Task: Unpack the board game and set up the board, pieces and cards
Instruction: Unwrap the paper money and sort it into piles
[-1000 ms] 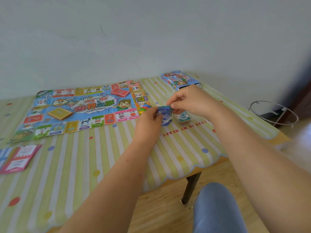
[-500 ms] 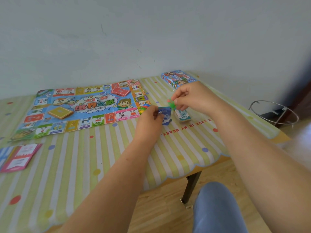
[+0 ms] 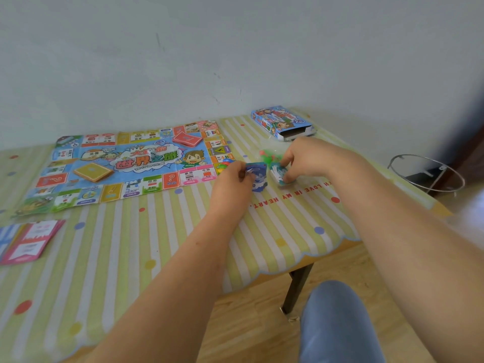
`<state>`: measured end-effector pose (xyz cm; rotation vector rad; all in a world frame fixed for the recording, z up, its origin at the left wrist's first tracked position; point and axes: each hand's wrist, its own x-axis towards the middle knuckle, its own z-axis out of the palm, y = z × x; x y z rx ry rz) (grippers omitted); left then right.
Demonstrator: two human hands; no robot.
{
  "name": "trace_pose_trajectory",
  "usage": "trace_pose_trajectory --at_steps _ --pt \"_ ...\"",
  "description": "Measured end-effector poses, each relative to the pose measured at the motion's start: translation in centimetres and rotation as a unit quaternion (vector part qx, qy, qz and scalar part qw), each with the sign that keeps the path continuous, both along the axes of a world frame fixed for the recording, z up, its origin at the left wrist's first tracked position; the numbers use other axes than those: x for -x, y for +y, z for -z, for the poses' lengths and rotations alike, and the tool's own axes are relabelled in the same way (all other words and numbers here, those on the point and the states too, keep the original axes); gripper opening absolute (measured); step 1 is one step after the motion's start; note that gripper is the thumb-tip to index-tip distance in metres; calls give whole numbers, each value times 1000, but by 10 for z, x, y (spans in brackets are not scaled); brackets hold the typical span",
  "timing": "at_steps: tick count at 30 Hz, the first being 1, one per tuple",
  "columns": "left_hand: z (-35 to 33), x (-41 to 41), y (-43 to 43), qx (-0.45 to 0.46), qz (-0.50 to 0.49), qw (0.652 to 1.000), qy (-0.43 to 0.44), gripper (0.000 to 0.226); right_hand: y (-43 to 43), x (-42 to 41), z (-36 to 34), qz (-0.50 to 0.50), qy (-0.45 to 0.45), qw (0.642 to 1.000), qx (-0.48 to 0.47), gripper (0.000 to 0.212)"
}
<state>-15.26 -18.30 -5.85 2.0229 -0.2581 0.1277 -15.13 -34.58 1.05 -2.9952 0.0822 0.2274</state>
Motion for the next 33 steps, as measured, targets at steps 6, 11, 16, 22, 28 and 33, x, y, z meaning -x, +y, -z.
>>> trace_pose_trajectory --at_steps 6,11,16,22,28,33 --pt "-1 1 0 -4 1 1000 -4 10 4 -5 -2 9 40 999 15 45" --pt "0 2 1 -3 4 1000 -6 8 5 -11 -4 14 55 998 15 50" --pt "-1 2 0 -4 3 1000 -5 8 4 -14 1 21 48 999 0 52" --pt "-1 1 0 -6 1 1000 -3 8 2 -15 2 30 50 998 -21 54" --pt "-1 1 0 -10 -2 1000 -9 10 4 -12 4 35 49 998 -34 43" --pt "-1 1 -1 -6 -1 1000 -5 9 8 -10 7 27 25 999 -34 28"
